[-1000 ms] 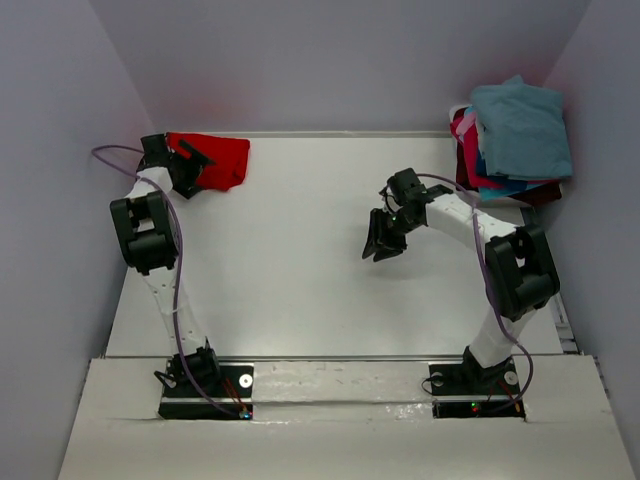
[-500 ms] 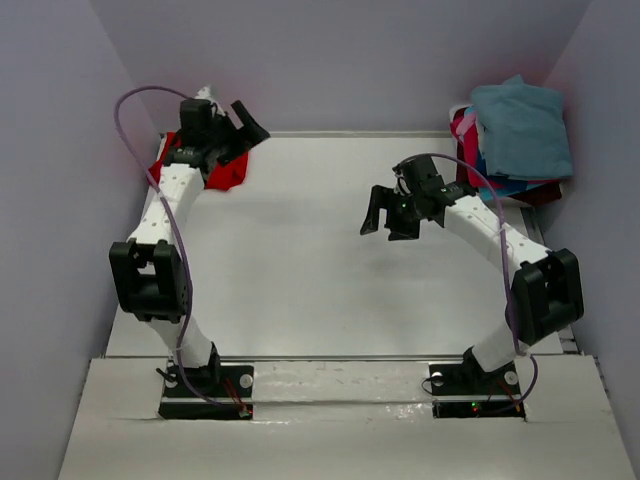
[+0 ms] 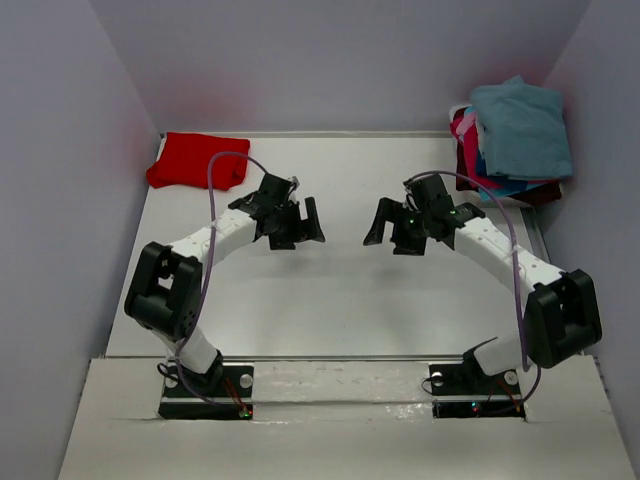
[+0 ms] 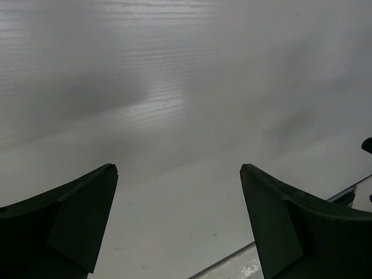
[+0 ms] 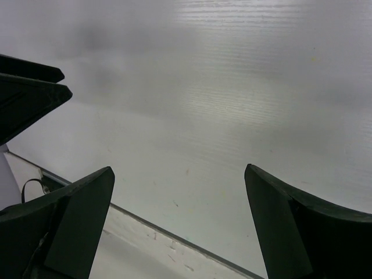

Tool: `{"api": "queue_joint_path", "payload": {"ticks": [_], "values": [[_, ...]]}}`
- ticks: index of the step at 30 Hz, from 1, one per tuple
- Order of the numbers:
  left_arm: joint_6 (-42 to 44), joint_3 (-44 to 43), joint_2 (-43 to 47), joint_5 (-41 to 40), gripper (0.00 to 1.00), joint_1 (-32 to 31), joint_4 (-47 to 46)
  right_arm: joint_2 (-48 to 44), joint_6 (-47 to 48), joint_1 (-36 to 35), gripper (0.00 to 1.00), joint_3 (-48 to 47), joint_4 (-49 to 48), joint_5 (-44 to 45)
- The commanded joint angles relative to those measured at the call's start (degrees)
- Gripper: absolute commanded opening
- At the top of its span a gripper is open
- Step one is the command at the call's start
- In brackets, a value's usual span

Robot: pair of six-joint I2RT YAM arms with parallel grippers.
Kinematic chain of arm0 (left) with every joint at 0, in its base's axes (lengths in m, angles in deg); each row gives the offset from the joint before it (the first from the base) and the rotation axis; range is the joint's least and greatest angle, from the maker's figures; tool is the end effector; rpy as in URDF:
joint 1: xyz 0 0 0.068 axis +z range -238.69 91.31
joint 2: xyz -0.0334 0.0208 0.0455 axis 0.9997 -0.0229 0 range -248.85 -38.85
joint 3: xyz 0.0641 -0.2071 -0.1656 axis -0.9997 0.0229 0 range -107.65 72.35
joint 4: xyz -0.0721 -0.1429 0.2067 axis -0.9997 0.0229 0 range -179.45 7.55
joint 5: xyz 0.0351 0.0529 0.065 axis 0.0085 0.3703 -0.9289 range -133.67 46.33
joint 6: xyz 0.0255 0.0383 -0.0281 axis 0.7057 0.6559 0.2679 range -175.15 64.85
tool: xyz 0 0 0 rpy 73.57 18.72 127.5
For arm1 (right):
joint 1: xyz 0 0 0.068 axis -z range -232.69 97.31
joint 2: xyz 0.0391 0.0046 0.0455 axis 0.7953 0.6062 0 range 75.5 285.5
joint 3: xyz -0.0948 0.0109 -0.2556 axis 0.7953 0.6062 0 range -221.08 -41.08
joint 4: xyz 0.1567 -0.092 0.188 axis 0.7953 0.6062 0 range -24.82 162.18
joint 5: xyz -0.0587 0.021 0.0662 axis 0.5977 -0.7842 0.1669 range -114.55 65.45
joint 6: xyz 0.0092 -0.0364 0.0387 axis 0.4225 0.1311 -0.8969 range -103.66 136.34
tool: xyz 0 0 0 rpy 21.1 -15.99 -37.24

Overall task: Fold and stack the t-shirts
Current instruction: Reset both grippers

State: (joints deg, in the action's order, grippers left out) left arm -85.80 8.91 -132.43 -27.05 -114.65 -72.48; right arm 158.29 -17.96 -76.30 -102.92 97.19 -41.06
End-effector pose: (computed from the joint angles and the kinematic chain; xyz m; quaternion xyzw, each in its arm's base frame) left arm 0.3120 -0.1633 0.2267 0.0151 0.9224 -0.2899 0.2546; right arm 0.2729 0.1304 0.2576 0.0420 0.9385 0.2714 0.2092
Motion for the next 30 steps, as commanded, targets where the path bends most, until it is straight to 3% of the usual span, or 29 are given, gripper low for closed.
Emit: {"api": "queue_joint_path", "payload": {"ticks": [1, 10, 30], "values": [[0.51, -1.77, 3.15, -1.68, 0.99, -0.5, -0.71, -3.24, -1.91, 0.33, 1.0, 0.85, -4.76, -0.27], [1.39, -8.97, -0.81, -1.77, 0.99, -2.78, 2.28, -2.81, -0.85, 0.33, 1.0, -2.75, -5.12, -2.65], [0.51, -10.3, -0.99, -2.12, 0.99, -4.37, 2.98, -2.72, 1.26, 0.33, 1.0, -4.86, -4.41, -3.09]]}}
